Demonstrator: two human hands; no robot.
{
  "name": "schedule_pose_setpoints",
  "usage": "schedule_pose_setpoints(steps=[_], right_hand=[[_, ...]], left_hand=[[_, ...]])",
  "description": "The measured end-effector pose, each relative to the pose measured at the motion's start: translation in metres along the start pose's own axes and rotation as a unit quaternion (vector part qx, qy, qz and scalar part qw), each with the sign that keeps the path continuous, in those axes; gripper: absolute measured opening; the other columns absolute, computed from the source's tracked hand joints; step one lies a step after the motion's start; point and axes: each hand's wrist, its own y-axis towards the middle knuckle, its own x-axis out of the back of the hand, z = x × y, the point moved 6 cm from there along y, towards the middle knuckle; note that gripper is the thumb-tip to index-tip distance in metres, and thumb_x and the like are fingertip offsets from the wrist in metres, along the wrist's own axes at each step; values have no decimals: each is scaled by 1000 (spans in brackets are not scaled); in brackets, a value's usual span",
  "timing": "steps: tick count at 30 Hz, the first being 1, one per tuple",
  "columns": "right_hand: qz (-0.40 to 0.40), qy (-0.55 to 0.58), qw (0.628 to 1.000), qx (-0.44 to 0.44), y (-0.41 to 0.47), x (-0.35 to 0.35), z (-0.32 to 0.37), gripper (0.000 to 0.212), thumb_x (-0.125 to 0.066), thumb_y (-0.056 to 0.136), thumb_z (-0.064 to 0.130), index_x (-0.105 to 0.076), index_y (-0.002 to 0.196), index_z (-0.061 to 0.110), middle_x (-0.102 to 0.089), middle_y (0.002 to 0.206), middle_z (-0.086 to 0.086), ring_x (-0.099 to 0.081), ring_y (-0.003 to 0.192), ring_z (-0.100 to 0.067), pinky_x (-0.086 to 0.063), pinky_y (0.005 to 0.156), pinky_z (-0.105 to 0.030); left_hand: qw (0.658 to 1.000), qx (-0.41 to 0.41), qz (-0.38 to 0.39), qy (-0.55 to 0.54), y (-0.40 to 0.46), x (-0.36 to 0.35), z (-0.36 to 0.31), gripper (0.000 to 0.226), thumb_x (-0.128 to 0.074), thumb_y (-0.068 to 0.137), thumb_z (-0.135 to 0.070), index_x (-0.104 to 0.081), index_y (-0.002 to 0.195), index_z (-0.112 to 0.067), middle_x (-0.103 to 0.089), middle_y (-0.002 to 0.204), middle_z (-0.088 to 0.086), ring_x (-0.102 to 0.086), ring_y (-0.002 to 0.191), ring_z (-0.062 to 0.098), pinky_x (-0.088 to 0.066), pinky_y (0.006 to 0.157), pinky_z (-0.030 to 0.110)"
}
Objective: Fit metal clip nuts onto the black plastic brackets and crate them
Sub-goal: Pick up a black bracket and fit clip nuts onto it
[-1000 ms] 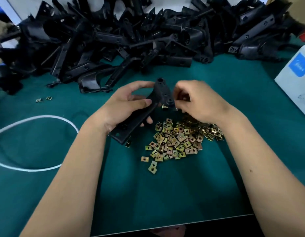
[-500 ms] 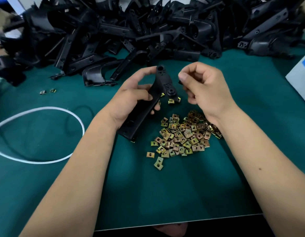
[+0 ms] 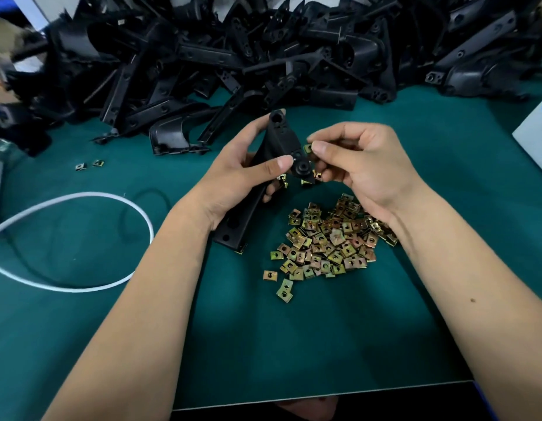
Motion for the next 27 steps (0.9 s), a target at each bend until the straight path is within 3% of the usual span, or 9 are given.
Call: schedule_pose_setpoints(steps=[8,13,19,27], right_hand=[[2,3,1000,-7,-1,-4,-2,13,-70,91,-5,-75,93,7,-71,80,-9,-64,68,-15,-52,58,-21],[-3,22,999,-34,-1,-4,-6,11,-69,91,-6,-72,89,4,-69,73,-6,-61,62,-13,-49,54,-19],[25,69,995,-65,-3,-5,-5,12,-67,91,-7,-70,90,4,-67,71,-4,-59,60,-11,-45,51,-18],[84,13,995,-47,-3,-4,3,31,-58,93,-16,-52,109,9,-59,74,-6,-52,57,-13,-35,48,-19]], left_hand=[[998,-14,-27,52,1,3,0,74,-76,92,-26,-40,155,-35,-67,90,11,-56,68,25,-53,61,32],[996,-39,-24,82,3,3,-1,75,-76,94,-25,-38,157,-34,-74,92,-9,-58,65,18,-54,58,28],[995,-35,-31,90,4,6,2,75,-77,93,-27,-38,157,-35,-72,83,-8,-57,62,17,-54,58,29],[993,-47,1,106,3,3,-2,78,-80,91,-23,-39,157,-32,-71,83,-7,-56,60,18,-53,55,30]])
